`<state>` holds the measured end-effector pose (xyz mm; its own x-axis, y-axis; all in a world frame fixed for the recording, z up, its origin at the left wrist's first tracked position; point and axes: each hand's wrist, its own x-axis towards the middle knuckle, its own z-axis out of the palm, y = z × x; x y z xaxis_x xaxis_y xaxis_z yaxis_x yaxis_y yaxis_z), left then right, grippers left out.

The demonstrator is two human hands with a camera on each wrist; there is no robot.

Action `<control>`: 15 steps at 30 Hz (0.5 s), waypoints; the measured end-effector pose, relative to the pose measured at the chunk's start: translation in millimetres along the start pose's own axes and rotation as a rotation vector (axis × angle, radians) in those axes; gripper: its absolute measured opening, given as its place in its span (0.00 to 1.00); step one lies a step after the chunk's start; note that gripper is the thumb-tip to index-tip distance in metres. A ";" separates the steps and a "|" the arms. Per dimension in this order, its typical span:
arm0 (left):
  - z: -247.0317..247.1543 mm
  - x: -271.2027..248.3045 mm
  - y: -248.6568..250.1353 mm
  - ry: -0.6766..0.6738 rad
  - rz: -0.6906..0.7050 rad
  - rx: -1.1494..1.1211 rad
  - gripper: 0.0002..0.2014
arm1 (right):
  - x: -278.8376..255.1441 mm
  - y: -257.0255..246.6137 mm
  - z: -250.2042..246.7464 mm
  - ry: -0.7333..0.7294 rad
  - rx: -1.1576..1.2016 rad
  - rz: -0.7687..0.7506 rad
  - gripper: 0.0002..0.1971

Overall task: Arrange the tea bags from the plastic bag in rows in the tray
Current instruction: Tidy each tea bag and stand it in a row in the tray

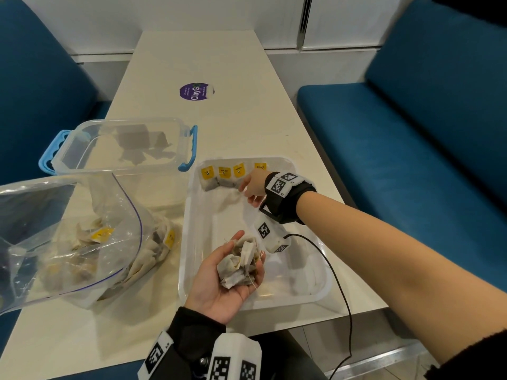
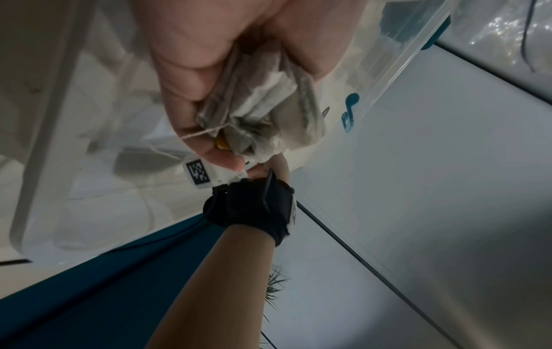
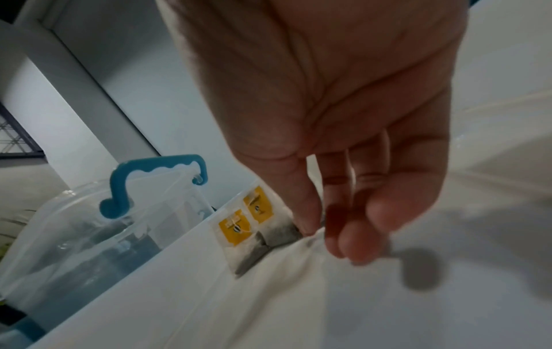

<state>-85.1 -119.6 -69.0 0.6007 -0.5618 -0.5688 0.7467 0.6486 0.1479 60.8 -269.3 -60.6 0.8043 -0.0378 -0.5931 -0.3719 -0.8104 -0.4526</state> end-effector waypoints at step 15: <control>-0.5 0.7 1.2 0.009 0.003 -0.006 0.14 | 5.4 4.1 4.5 0.017 0.066 -0.045 0.19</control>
<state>-83.9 -119.0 -69.6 0.6006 -0.5553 -0.5752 0.7431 0.6532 0.1453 61.6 -270.2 -68.7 0.8284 -0.0124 -0.5600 -0.3645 -0.7711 -0.5221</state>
